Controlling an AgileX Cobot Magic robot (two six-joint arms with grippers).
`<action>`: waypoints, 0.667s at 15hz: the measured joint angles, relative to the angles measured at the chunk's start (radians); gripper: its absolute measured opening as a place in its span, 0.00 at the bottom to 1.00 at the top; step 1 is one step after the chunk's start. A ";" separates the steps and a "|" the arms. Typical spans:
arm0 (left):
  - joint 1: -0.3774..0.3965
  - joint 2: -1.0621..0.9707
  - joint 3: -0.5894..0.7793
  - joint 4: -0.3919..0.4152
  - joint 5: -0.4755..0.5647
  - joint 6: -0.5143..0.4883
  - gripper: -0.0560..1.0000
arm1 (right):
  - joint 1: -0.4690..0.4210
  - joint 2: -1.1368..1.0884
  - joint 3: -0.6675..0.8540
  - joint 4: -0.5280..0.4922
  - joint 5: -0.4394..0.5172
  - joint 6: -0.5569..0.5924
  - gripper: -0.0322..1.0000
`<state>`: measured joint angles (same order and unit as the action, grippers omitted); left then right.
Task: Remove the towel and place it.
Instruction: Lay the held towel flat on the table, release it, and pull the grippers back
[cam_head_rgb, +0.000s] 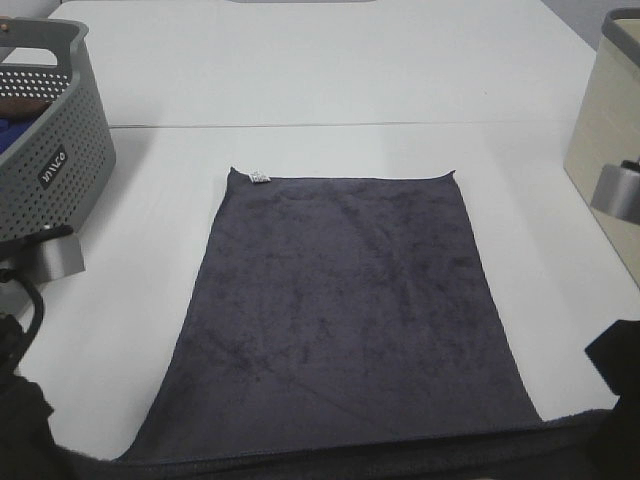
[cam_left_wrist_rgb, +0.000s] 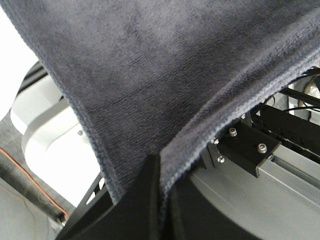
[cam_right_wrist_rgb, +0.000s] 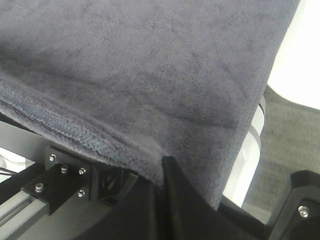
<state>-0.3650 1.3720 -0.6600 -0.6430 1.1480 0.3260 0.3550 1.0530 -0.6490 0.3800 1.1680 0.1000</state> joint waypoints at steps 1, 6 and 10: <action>0.000 0.035 0.000 -0.007 0.000 -0.005 0.05 | -0.002 0.044 0.005 -0.002 -0.002 0.000 0.04; 0.008 0.122 0.000 -0.010 0.007 -0.012 0.05 | -0.005 0.242 0.005 0.004 -0.006 -0.028 0.04; 0.011 0.188 0.003 -0.027 0.018 -0.012 0.05 | -0.007 0.333 0.005 0.013 -0.033 -0.073 0.04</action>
<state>-0.3540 1.5600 -0.6570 -0.6700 1.1660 0.3140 0.3480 1.3860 -0.6440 0.3930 1.1350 0.0270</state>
